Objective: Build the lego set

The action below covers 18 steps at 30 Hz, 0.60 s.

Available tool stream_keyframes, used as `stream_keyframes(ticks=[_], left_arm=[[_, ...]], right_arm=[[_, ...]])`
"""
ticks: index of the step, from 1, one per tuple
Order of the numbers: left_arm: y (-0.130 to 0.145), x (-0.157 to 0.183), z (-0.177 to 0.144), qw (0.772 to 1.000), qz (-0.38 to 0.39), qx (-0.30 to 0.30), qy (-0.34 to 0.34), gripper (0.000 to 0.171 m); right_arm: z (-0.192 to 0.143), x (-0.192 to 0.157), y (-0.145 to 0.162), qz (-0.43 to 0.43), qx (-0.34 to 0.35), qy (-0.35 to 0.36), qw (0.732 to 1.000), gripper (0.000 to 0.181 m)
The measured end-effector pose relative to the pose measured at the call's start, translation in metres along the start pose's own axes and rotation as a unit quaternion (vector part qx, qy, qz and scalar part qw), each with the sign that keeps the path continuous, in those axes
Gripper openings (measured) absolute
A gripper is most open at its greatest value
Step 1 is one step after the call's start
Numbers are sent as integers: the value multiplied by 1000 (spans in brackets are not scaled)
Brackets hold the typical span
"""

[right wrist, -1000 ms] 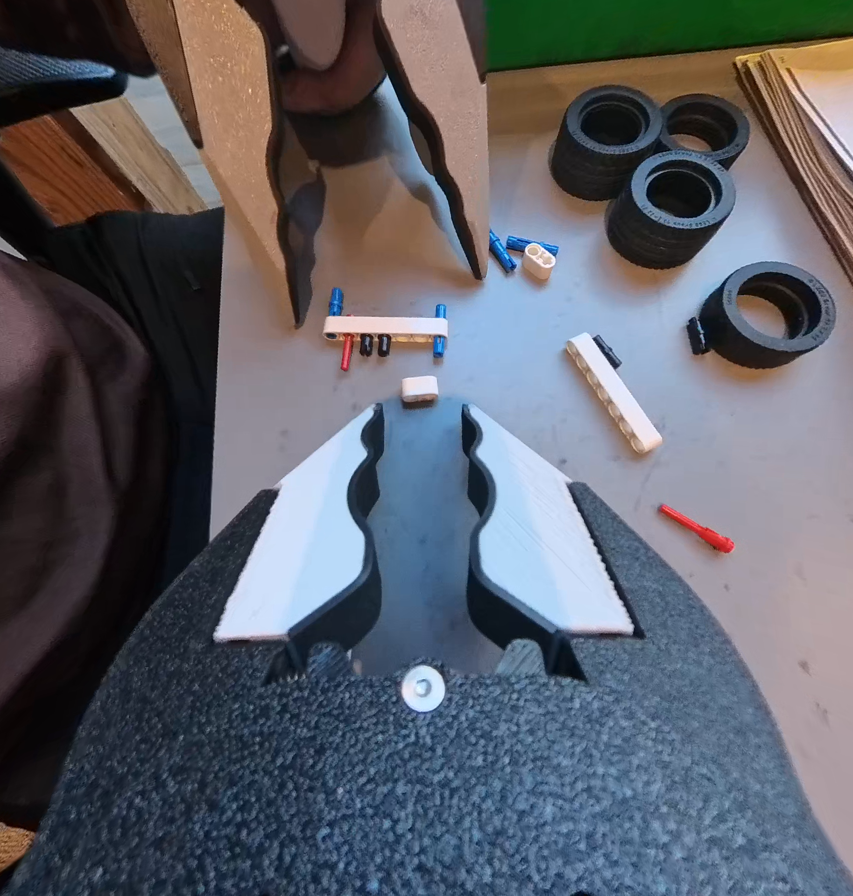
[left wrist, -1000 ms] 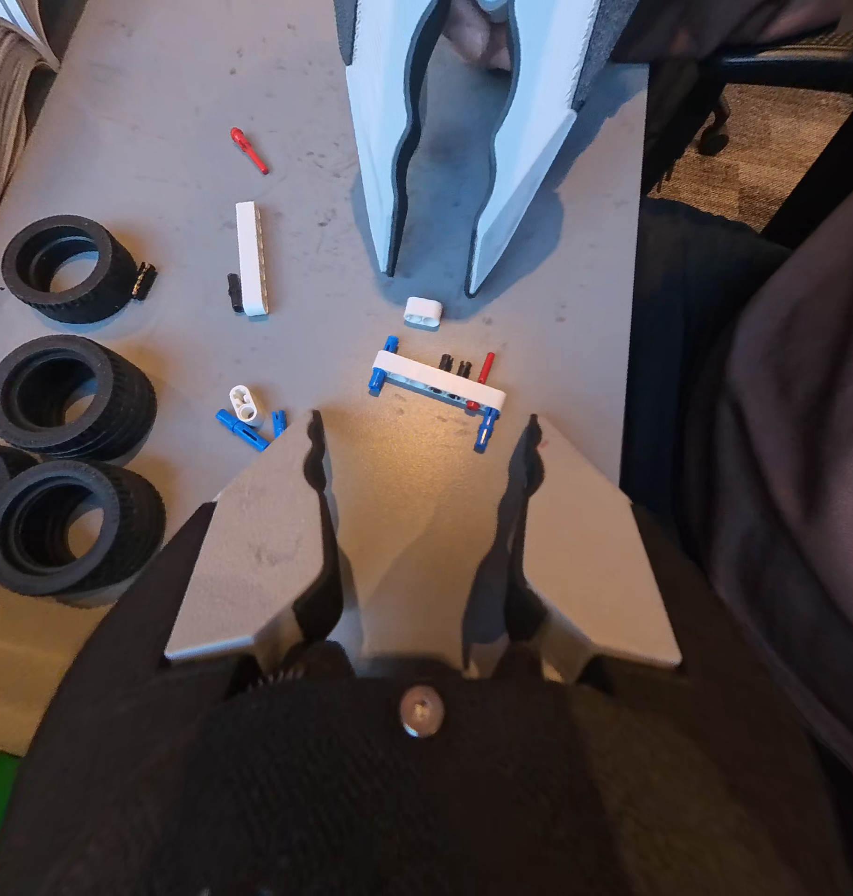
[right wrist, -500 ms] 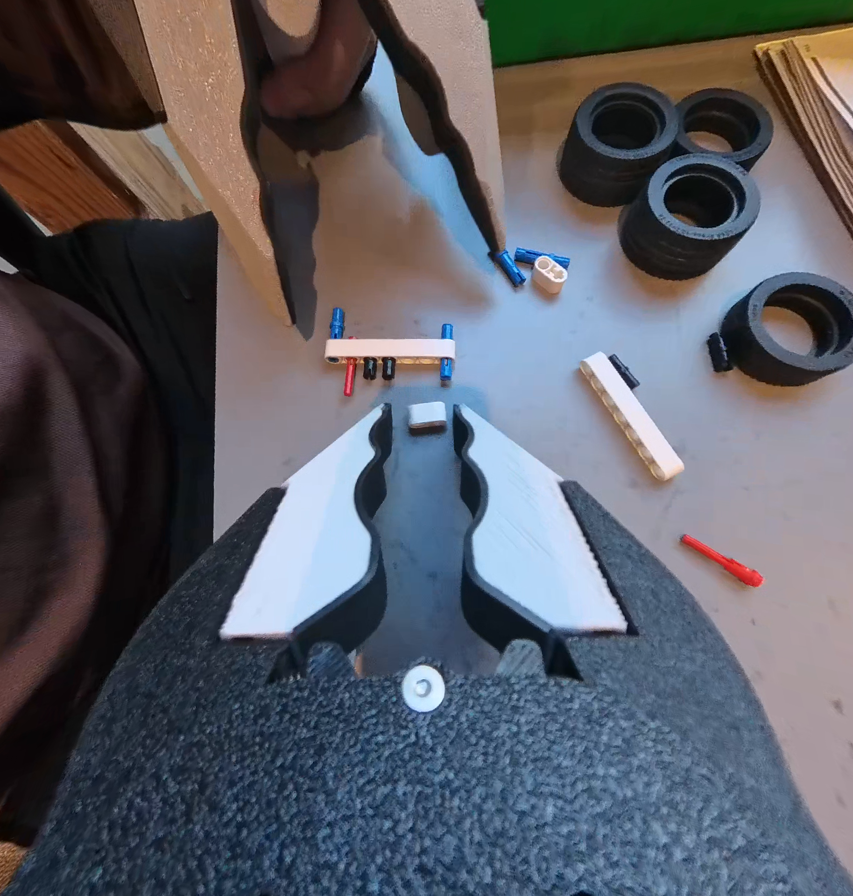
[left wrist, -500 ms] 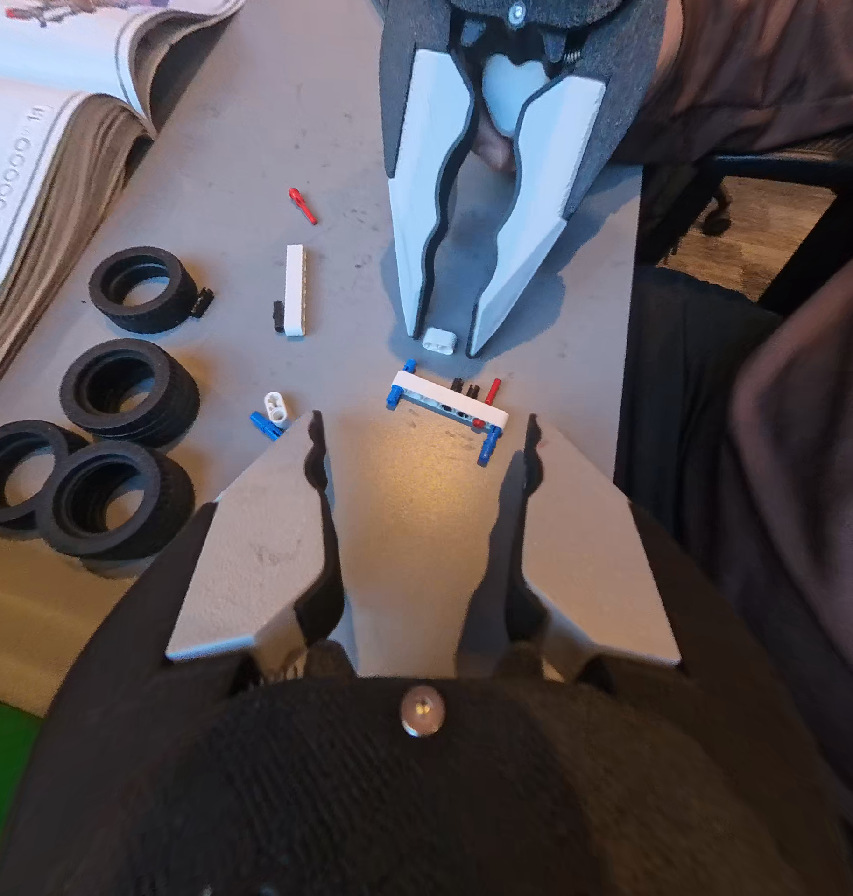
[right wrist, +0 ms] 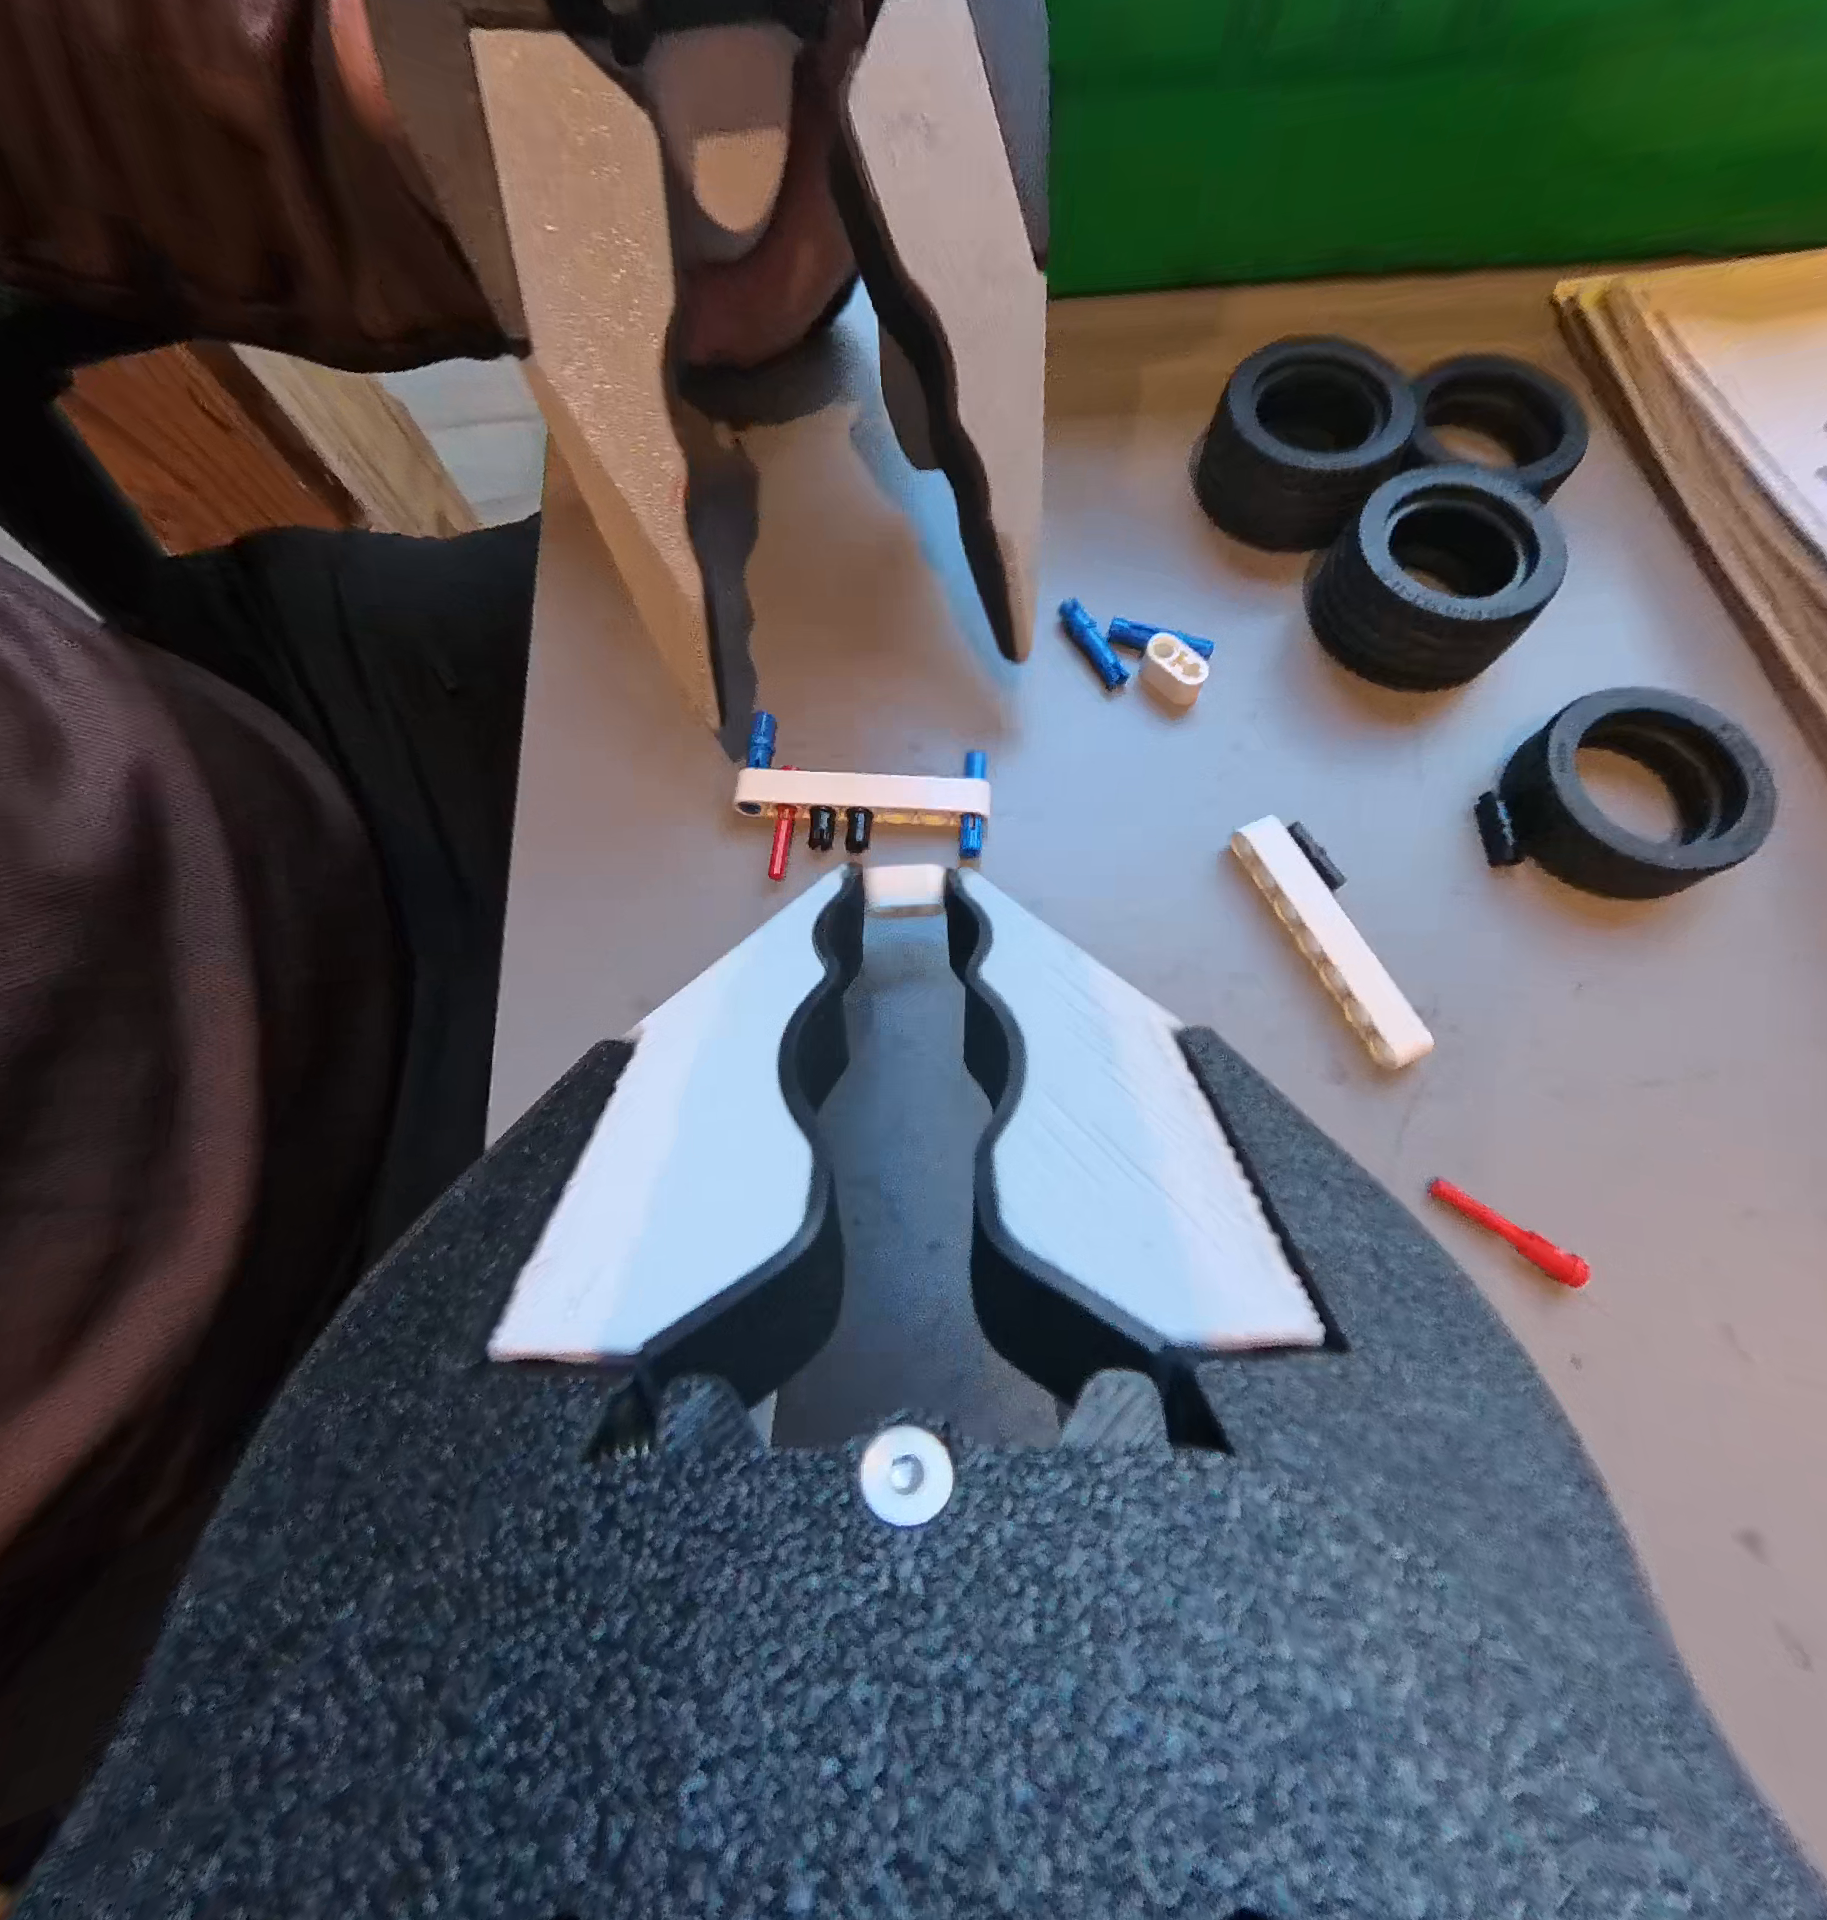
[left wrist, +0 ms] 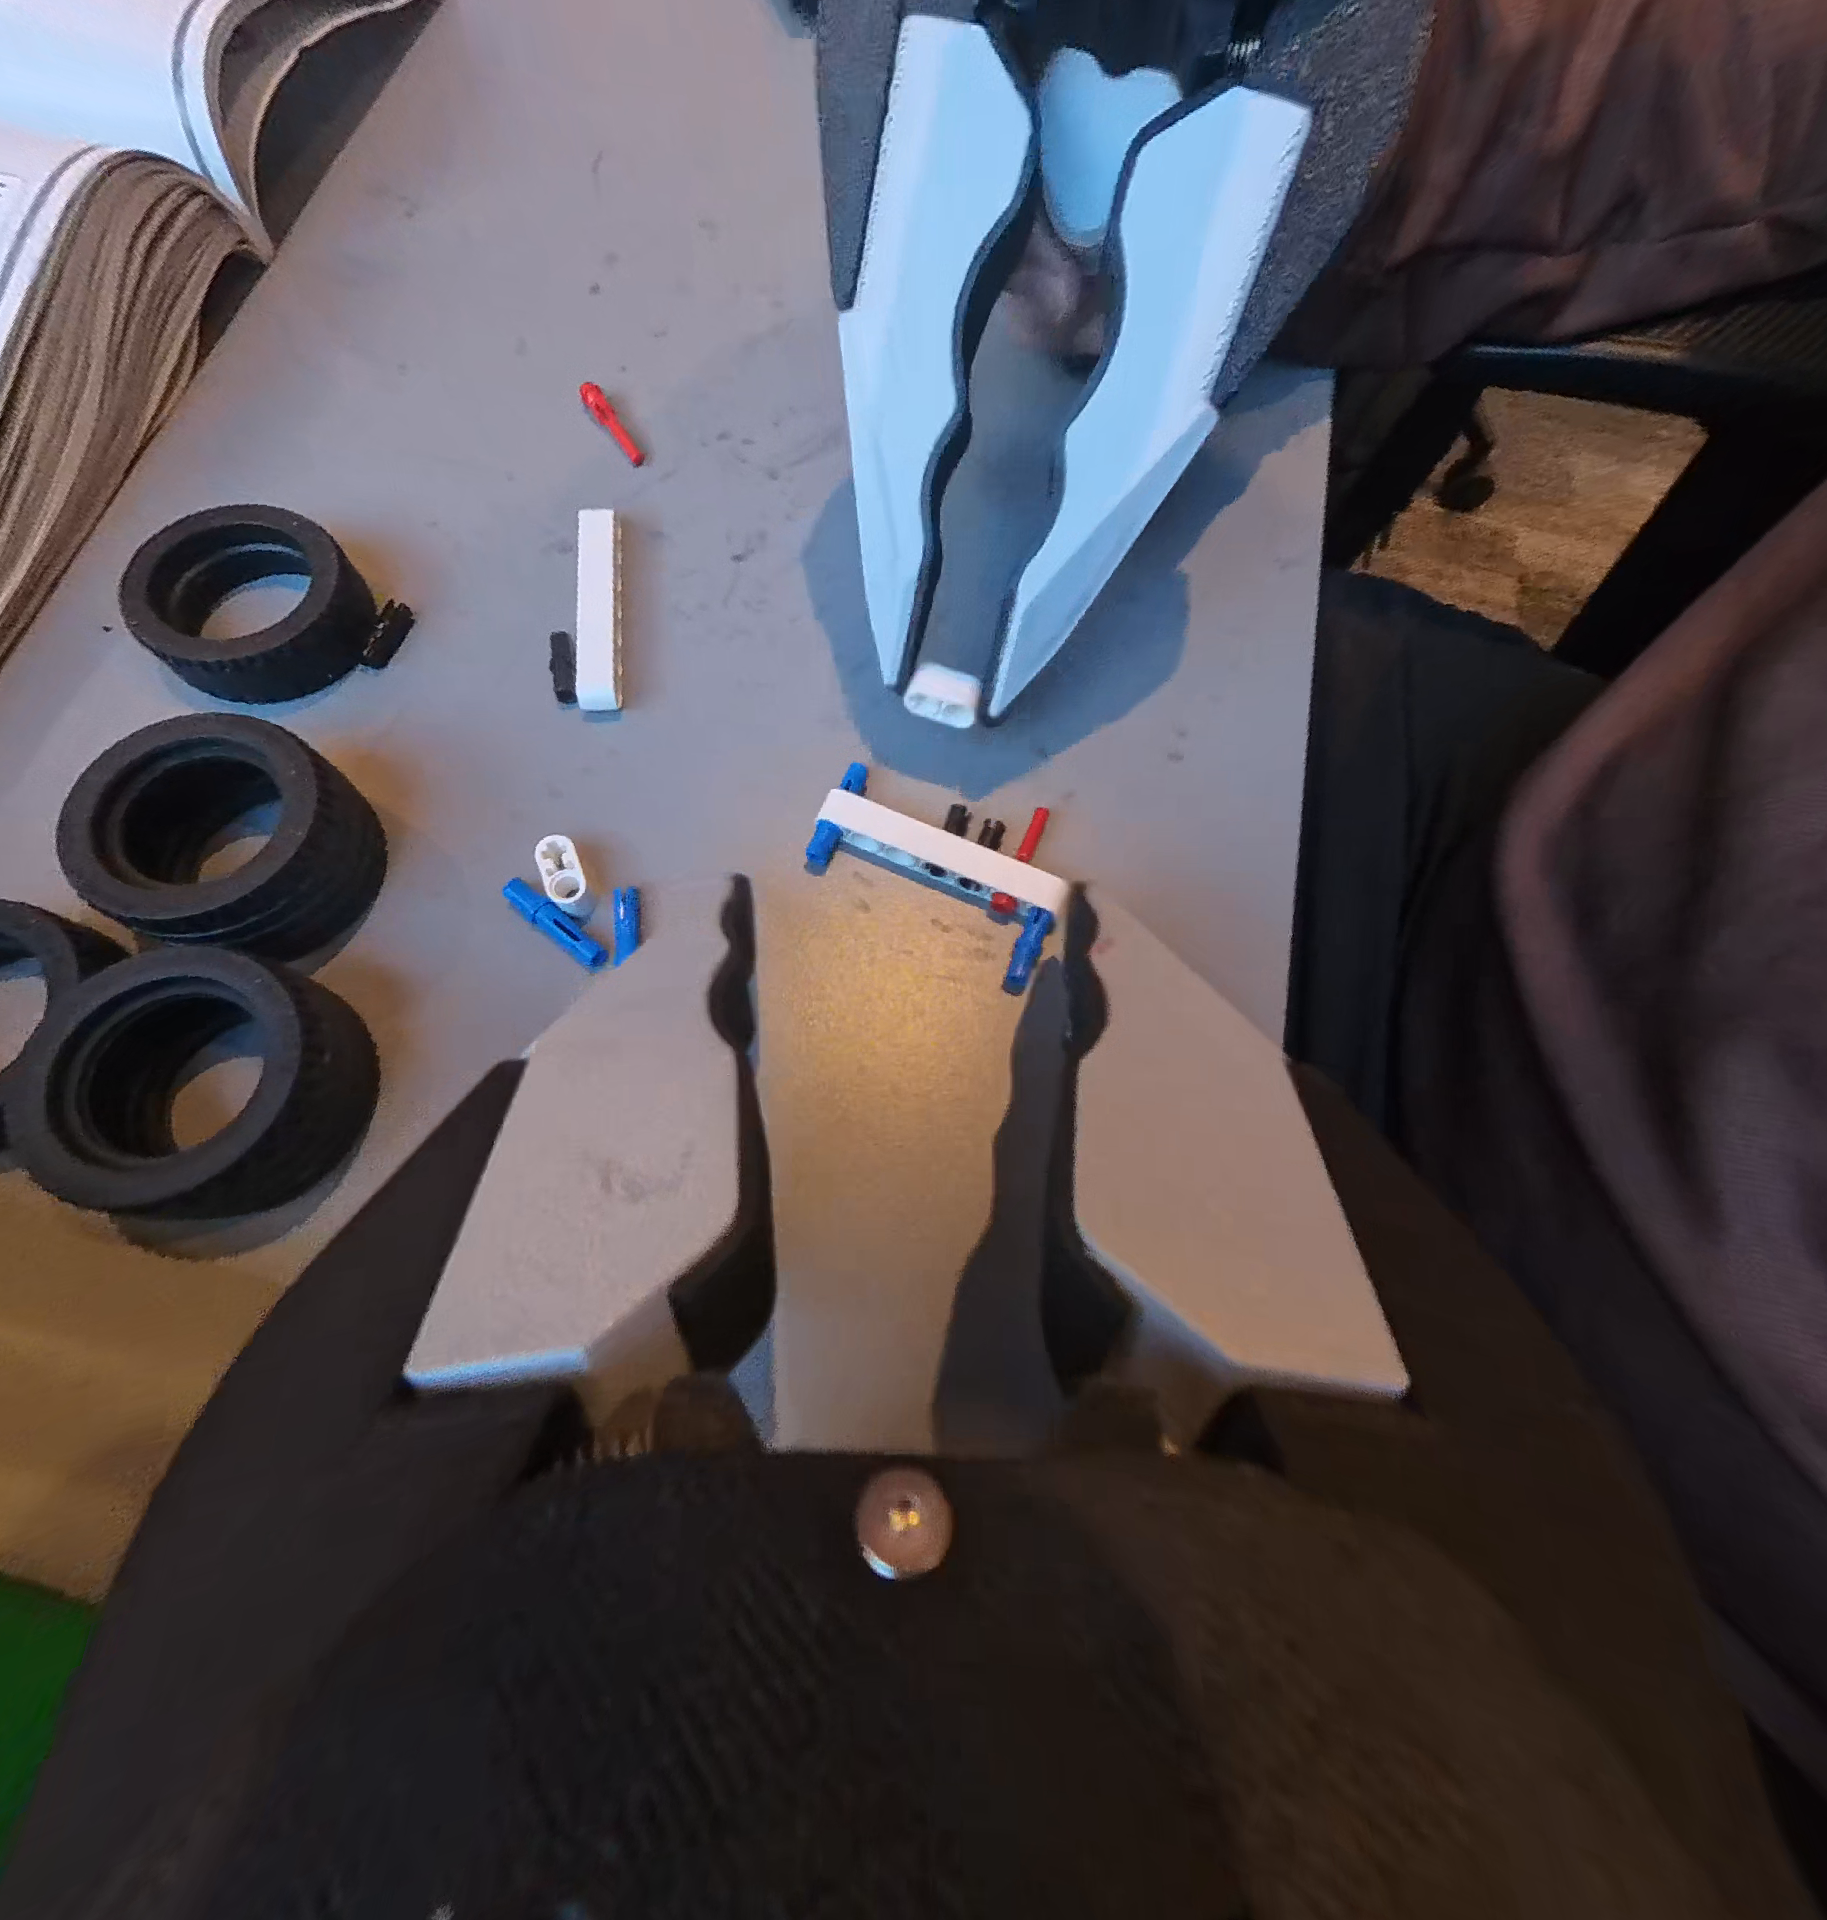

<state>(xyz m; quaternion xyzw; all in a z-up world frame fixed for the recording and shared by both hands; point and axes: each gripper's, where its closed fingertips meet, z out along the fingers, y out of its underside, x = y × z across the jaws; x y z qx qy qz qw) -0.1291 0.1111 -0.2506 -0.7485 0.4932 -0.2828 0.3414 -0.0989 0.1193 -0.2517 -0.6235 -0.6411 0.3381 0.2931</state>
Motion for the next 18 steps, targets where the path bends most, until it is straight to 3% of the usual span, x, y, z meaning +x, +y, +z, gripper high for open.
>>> stream_keyframes(ticks=[6,10,18], left_arm=[[-4,-5,-2,998,-53,9,14,52],[-26,3,-10,987,-131,44,78,49],[-42,7,-7,956,-239,51,161,42]], right_arm=[[-7,1,-9,-81,34,53,995,15],[-10,7,-14,-135,44,113,983,15],[-13,9,-27,-267,37,230,935,15]])
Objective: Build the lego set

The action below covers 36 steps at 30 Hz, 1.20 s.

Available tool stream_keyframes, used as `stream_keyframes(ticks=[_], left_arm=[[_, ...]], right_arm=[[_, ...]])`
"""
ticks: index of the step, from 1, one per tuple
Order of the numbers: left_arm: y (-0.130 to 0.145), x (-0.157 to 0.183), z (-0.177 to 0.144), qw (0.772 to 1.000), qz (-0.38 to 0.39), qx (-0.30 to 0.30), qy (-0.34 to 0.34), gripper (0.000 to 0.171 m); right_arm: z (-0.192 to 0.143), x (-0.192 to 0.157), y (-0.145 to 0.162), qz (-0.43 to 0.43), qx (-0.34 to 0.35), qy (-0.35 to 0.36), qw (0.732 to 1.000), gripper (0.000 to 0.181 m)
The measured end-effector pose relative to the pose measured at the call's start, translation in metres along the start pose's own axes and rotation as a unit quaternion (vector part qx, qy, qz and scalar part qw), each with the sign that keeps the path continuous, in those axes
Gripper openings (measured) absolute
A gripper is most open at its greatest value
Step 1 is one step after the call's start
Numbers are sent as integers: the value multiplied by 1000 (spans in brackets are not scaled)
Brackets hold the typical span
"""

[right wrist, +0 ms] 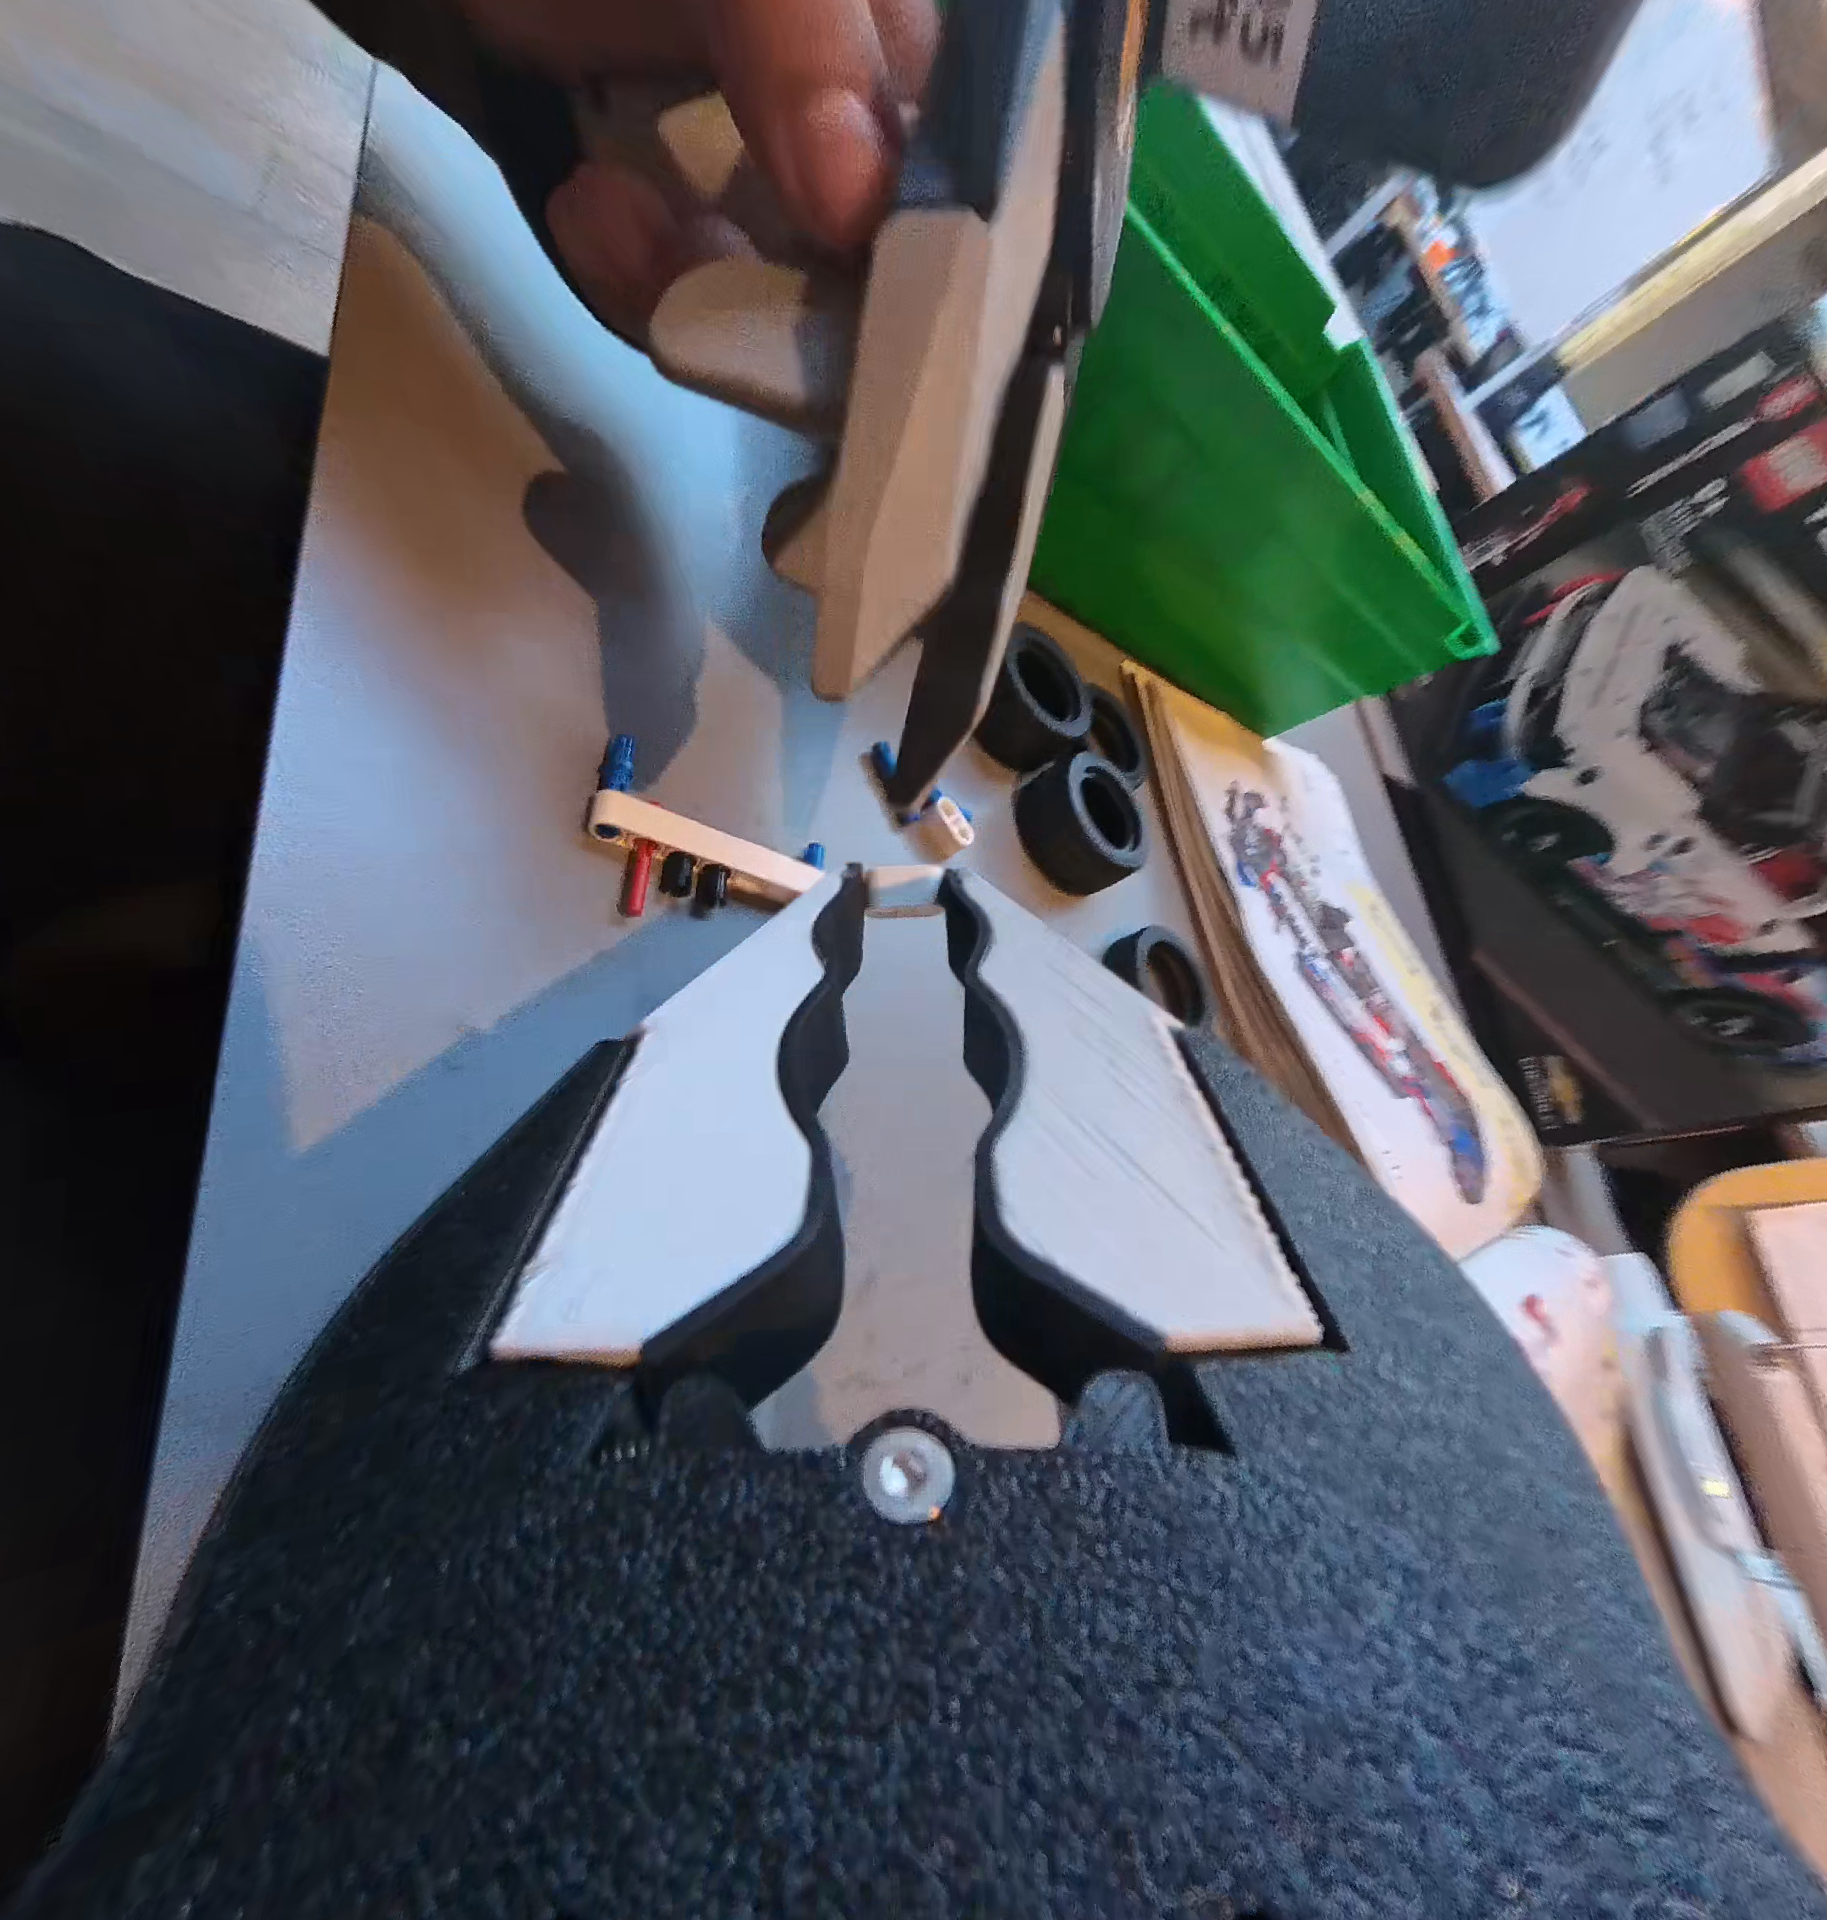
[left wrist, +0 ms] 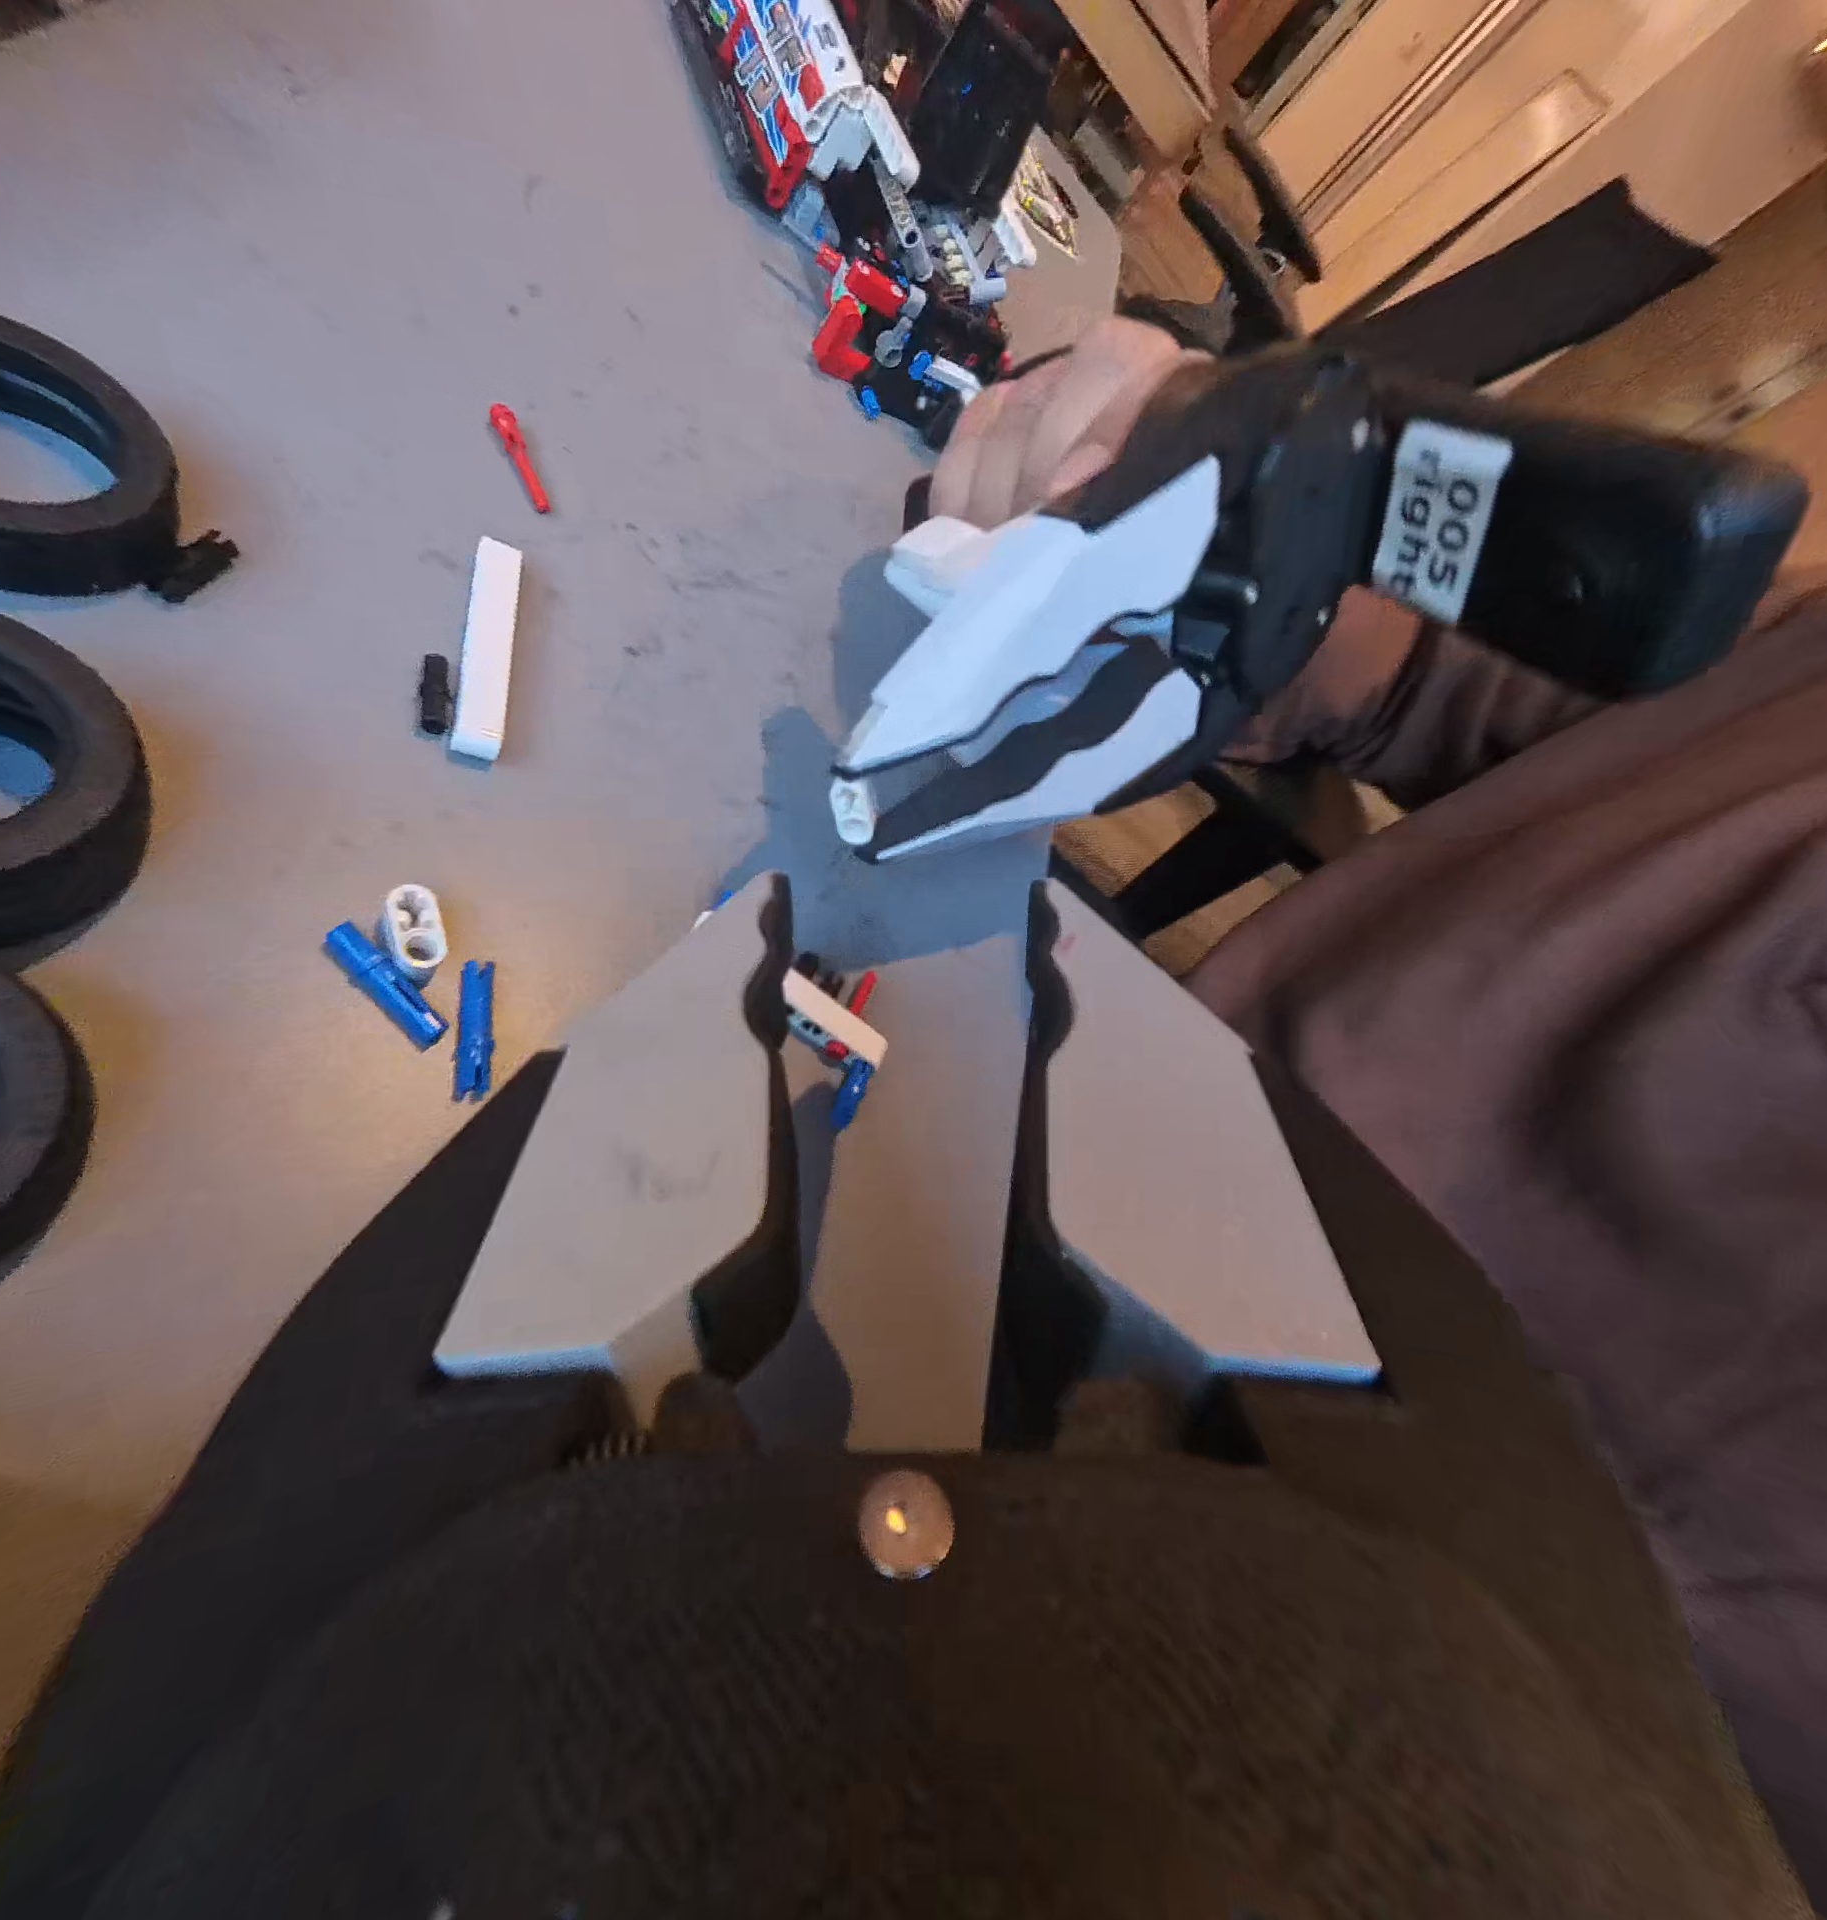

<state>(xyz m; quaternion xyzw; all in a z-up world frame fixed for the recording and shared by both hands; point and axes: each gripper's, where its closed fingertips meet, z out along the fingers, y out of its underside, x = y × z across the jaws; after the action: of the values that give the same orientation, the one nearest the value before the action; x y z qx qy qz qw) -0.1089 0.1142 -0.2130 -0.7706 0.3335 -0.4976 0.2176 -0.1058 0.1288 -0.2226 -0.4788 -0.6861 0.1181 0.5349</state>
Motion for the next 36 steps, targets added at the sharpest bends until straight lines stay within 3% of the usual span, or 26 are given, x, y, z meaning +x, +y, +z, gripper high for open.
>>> stream_keyframes(ticks=[5,9,11,15,18,20,22,26,27,28,31,36], left_arm=[[-3,4,11,1000,-2,-6,16,35],[-4,12,17,1000,17,-9,21,16],[-3,10,18,999,30,-13,7,6],[-4,11,17,997,72,-9,-14,5],[-3,11,17,987,152,-12,-55,4],[-3,10,16,962,246,-21,-113,5],[-8,13,15,915,363,-19,-177,5],[-25,20,13,756,575,-1,-314,4],[-25,22,14,729,601,-8,-329,5],[-23,24,17,716,615,-17,-329,4],[-17,32,21,710,628,-19,-317,4],[-13,43,25,708,639,-16,-300,4]], right_arm=[[-6,1,-18,-89,10,54,995,15],[-7,-4,-19,-121,8,63,991,15],[-8,-5,-22,-115,16,59,992,15],[-10,-4,-21,-89,22,46,995,16],[-16,-5,-15,13,29,-14,999,18],[-22,-4,-9,118,38,-71,990,18],[-27,-3,-7,245,56,-139,958,25],[-46,0,-30,435,141,-281,844,20],[-49,2,-32,458,154,-300,823,17],[-50,5,-31,473,161,-304,811,18],[-53,8,-31,482,174,-315,799,16],[-49,-5,-34,456,156,-330,812,19]])
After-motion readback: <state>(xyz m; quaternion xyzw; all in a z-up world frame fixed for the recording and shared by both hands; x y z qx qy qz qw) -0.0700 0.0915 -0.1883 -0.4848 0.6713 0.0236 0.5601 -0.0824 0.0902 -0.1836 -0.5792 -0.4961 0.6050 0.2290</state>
